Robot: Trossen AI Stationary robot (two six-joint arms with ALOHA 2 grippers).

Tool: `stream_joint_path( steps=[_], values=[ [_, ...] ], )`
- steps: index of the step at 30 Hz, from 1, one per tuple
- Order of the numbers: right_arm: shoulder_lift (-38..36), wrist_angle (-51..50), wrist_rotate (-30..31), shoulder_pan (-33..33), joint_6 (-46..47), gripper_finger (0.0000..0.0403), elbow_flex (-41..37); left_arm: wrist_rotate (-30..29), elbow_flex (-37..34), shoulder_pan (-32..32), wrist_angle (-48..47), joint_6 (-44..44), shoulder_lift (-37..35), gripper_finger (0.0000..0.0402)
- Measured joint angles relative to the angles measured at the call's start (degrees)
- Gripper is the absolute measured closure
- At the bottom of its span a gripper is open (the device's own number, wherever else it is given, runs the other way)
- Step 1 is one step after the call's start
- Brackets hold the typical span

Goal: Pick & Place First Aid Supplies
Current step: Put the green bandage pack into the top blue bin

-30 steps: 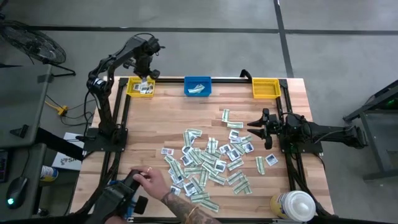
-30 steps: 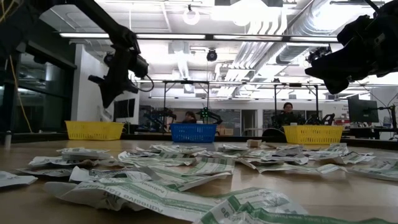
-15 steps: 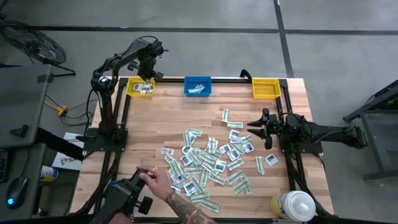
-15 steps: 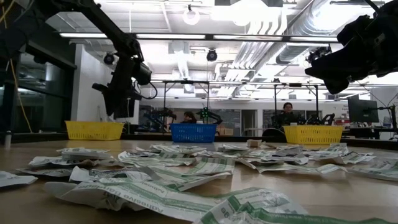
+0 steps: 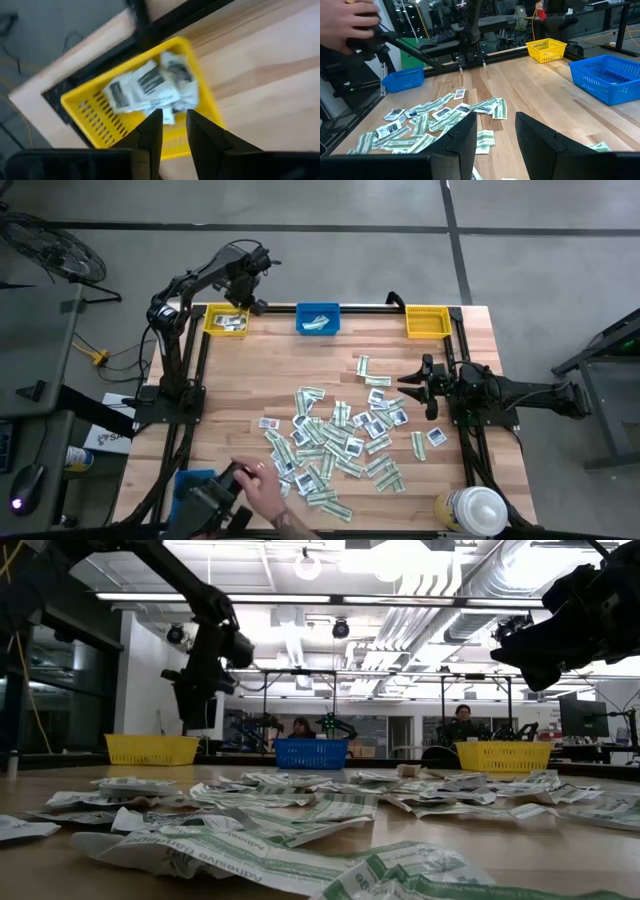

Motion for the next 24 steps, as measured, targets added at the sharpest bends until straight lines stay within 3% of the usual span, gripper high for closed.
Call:
stream_joint_path(
  steps=[6,14,18,24],
  values=[
    [0.0,0.0,0.0,0.0,0.0,0.0274,0.0,2.6,0.0,-6.1,1.7,1.9,-2.0,0.0314],
    [0.0,0.0,0.0,0.0,0.0,0.0274,0.0,11.3,0.0,-17.8,2.5,5.9,-2.1,0.0314],
    [0.0,0.0,0.0,0.0,0.0,0.0274,0.0,19.0,-0.3,-23.3,1.9,8.9,-2.2,0.0314],
    [0.0,0.0,0.0,0.0,0.0,0.0274,0.0,32.8,-7.7,-29.5,6.6,13.1,-2.2,0.0314]
  ],
)
